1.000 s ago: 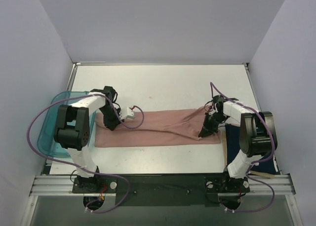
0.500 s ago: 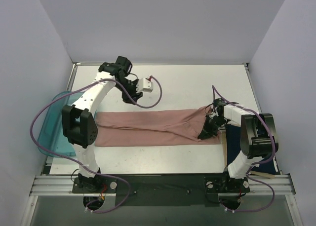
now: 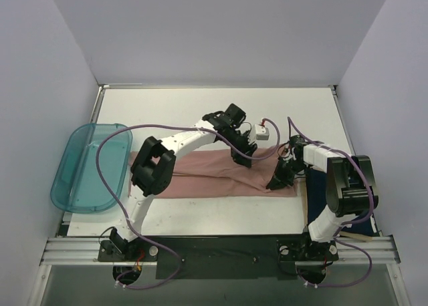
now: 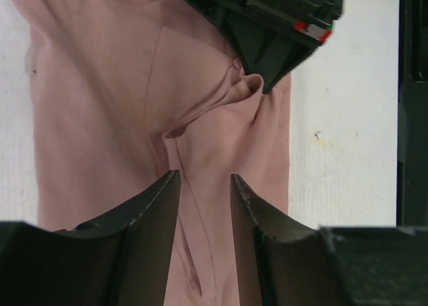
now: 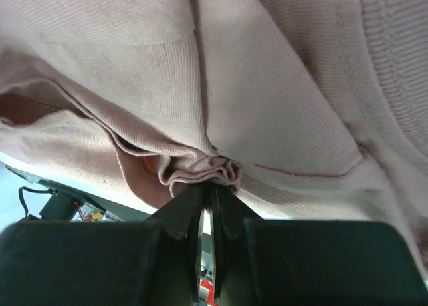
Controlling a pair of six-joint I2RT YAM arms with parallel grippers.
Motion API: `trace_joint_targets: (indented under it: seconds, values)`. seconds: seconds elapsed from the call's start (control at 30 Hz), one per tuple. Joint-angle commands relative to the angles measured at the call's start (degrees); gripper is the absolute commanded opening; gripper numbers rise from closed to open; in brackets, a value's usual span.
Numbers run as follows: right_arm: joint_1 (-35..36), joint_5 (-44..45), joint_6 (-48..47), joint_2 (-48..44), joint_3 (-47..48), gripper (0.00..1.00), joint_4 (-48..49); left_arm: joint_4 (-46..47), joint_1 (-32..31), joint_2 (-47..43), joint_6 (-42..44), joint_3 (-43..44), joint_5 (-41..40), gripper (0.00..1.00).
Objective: Fold and stack the t-shirts
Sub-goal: Fold the other side of the tshirt into a rectangle
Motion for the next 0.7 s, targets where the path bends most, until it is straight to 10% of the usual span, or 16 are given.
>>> trace_joint_targets:
  seconds: [0.0,0.67]
  values:
    - [0.5,2.7,-0.5,-0.8,-3.3,0.00,0.1,6.9,-0.2,3.3,-5.9,2.6,2.3,0.46]
    - [-0.4,3.8,-0.7,-6.0,-3.5,0.00,-2.6,4.1,-3.4,8.9,0.1,4.7,-0.6,0.38]
